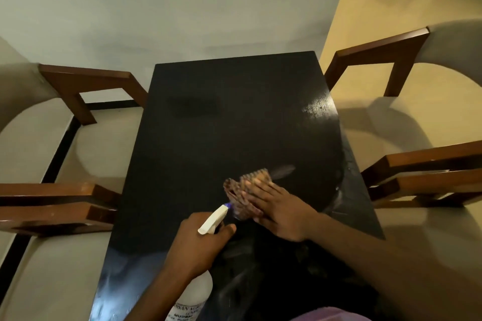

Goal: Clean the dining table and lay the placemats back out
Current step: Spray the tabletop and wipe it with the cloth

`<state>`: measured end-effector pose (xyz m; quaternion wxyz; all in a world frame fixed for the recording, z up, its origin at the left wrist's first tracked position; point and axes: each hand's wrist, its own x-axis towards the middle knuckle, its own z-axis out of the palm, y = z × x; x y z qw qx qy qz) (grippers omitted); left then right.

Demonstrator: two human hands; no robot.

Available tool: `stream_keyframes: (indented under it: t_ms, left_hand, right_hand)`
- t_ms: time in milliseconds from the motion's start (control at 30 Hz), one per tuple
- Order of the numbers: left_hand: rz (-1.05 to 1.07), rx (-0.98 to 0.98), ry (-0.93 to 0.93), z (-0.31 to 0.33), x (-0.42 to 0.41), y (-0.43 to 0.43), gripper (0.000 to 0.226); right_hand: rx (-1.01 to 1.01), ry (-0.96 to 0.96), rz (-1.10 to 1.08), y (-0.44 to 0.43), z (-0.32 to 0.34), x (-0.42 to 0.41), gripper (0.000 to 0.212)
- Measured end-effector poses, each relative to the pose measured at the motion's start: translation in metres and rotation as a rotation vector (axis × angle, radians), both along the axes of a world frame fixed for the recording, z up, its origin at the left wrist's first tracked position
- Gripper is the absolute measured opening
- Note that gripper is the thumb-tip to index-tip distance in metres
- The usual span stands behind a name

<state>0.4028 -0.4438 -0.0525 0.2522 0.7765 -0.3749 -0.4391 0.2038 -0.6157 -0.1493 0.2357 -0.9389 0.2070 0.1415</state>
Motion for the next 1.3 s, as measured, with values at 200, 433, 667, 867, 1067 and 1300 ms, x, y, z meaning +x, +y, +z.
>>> stream_keyframes:
  t_ms: [200, 433, 667, 867, 1067, 1300]
  left_hand:
    - [-0.041, 0.025, 0.014, -0.011, -0.003, -0.009, 0.037]
    - [-0.024, 0.024, 0.044, -0.014, -0.007, -0.004, 0.027]
    - [-0.041, 0.014, 0.007, -0.010, -0.019, -0.013, 0.029]
    - [-0.103, 0.049, -0.015, -0.005, -0.036, -0.029, 0.026]
    - [-0.151, 0.086, 0.033, -0.009, -0.051, -0.038, 0.029]
    - [-0.148, 0.106, 0.061, -0.004, -0.061, -0.037, 0.023]
  right_hand:
    - [-0.002, 0.117, -0.410, -0.033, 0.017, -0.127, 0.072]
    - [-0.079, 0.123, -0.646, -0.098, -0.006, -0.076, 0.073]
    - [-0.027, 0.030, -0.269, -0.034, -0.002, 0.006, 0.071]
    - [-0.026, 0.021, -0.016, 0.019, 0.005, -0.074, 0.067]
    - [0.025, 0.144, -0.303, 0.022, 0.019, -0.181, 0.064]
    - [-0.091, 0.172, -0.533, -0.084, 0.002, -0.178, 0.079]
